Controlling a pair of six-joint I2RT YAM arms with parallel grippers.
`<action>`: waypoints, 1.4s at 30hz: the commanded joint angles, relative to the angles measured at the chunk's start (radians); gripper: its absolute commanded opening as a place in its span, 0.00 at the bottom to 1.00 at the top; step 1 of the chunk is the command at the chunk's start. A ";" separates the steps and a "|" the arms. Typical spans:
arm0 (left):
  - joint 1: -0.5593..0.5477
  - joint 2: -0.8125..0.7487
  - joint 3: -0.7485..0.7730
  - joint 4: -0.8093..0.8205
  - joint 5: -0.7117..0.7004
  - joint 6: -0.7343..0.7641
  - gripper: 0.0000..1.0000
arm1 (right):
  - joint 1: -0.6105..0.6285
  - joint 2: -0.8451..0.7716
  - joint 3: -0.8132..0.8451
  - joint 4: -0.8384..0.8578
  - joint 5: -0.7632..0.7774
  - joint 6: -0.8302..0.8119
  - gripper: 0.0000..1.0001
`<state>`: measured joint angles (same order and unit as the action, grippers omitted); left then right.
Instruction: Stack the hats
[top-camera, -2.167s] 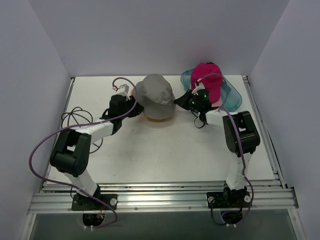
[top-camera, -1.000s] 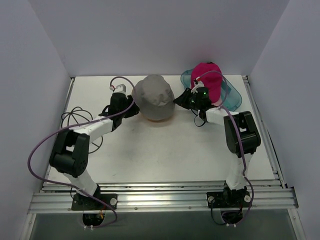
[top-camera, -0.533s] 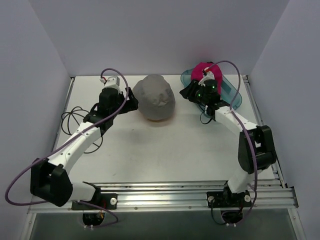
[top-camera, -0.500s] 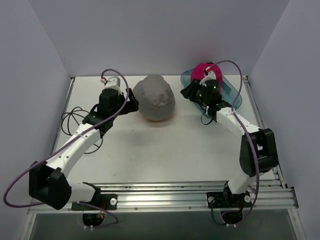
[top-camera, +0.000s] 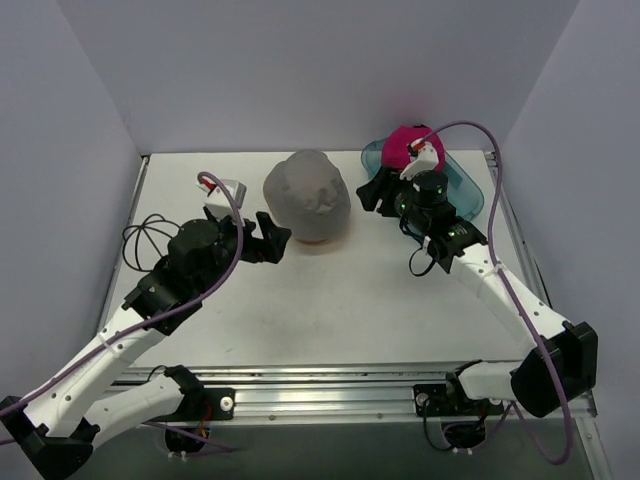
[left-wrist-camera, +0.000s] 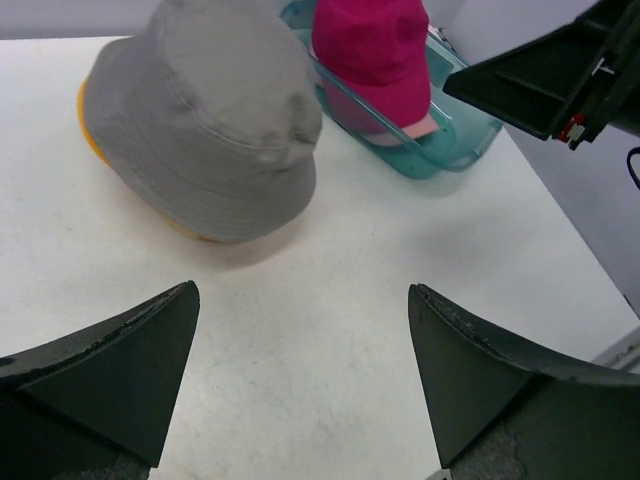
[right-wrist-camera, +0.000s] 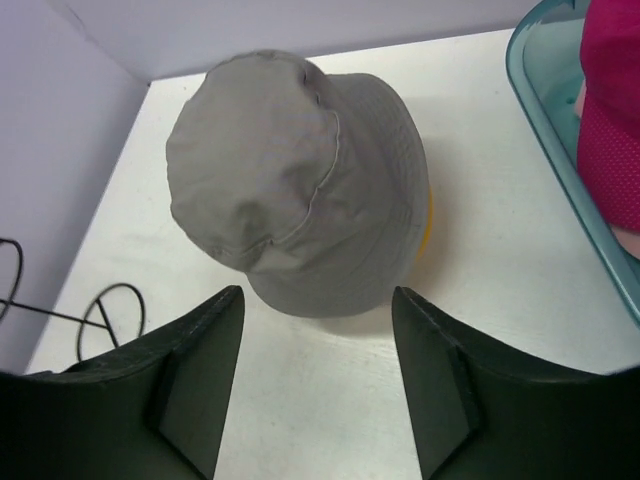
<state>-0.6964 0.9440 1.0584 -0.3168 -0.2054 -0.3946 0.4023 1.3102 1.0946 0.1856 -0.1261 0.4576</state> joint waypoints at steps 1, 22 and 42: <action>-0.087 -0.010 -0.052 0.054 -0.014 0.062 0.94 | 0.036 -0.087 -0.033 -0.055 0.081 -0.042 0.59; -0.290 -0.162 -0.383 0.424 -0.276 0.211 0.94 | -0.038 0.187 0.320 -0.045 0.642 -0.172 0.81; -0.298 -0.212 -0.416 0.429 -0.371 0.214 0.94 | -0.158 0.696 0.738 -0.113 0.572 -0.221 0.73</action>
<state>-0.9886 0.7353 0.6403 0.0650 -0.5388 -0.1970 0.2550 1.9785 1.7500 0.0753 0.4374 0.2283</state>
